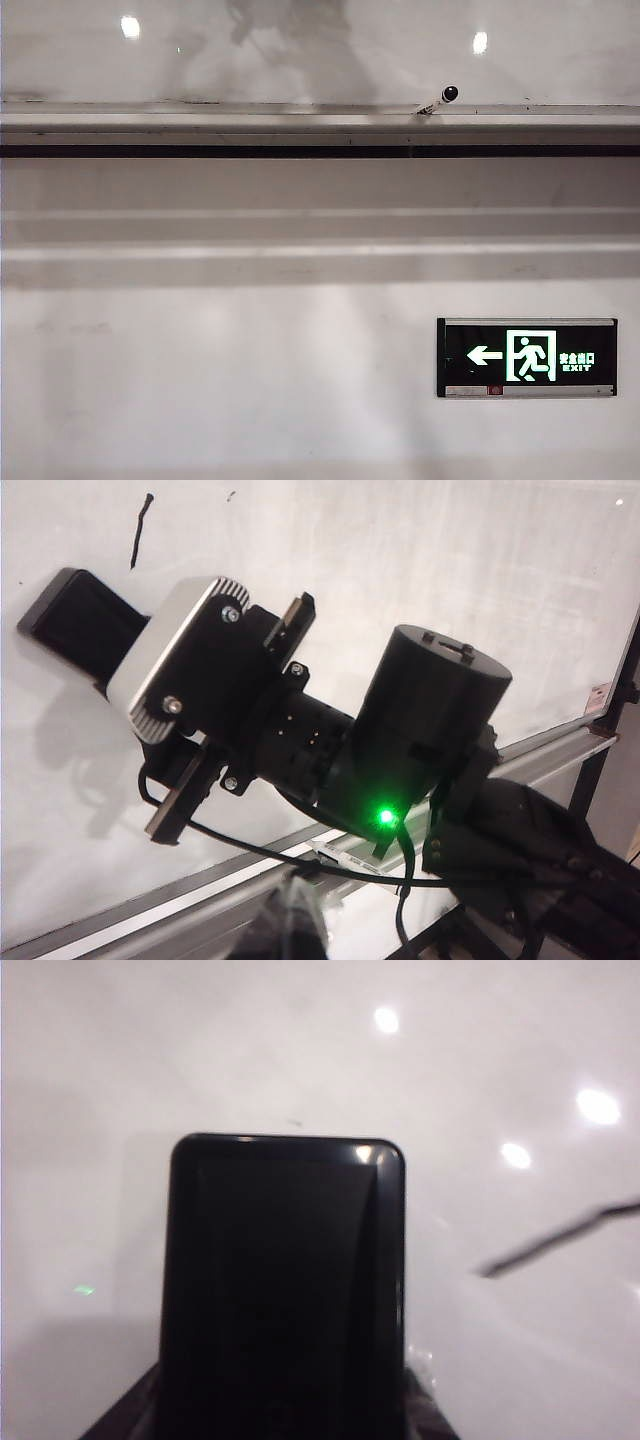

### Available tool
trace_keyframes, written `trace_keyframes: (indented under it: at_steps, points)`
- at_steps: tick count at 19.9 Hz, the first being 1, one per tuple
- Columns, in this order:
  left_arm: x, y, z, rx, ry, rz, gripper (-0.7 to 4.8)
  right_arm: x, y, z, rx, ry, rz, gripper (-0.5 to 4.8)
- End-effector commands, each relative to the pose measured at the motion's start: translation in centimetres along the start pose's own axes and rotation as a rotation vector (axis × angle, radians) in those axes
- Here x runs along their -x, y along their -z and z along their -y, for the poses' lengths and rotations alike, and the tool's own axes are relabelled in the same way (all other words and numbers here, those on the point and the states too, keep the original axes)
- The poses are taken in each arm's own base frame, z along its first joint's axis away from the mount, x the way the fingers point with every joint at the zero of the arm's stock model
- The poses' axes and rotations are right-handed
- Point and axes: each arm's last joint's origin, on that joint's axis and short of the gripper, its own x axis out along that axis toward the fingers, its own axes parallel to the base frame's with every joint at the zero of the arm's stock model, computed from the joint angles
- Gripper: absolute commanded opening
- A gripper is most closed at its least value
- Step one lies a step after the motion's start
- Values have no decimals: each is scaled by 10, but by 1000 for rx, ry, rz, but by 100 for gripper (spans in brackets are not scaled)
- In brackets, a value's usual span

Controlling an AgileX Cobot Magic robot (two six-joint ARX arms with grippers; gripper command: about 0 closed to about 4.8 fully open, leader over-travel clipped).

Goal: Wipe the whiteboard clean using the black magnetic whiteboard eraser attached to the whiteboard.

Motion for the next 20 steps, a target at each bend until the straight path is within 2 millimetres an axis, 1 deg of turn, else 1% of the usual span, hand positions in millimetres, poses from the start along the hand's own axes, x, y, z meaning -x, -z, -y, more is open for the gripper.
trace_keyframes:
  at_steps: [1,3,4,6,7,9,11,13,15,17,18,20]
  points:
    - [2,-3,0,1,4,14,-5,2,2,28,-1,251,-62,8]
    - [2,-3,0,1,4,14,-5,3,6,37,13,332,-94,8]
    - [2,-3,0,1,4,13,-5,4,9,44,14,361,-108,8]
    - [2,-3,0,1,7,12,-5,5,9,51,2,423,-115,8]
    - [2,-3,0,1,7,13,-5,7,10,59,2,448,-107,8]
    - [2,-3,0,1,7,12,-5,10,7,64,-3,477,-97,8]
    - [2,-3,0,1,7,12,-5,14,3,76,-12,523,-86,8]
    - [2,-3,0,1,7,12,-5,16,-1,80,-19,533,-23,8]
    - [2,-3,0,1,7,12,-5,13,-3,73,19,397,60,8]
    - [2,-3,0,1,7,12,-5,10,-4,56,34,243,60,8]
    - [2,-2,0,1,7,10,-5,8,-4,46,33,206,46,8]
    - [2,-2,0,2,7,8,-5,6,-5,36,35,135,63,8]
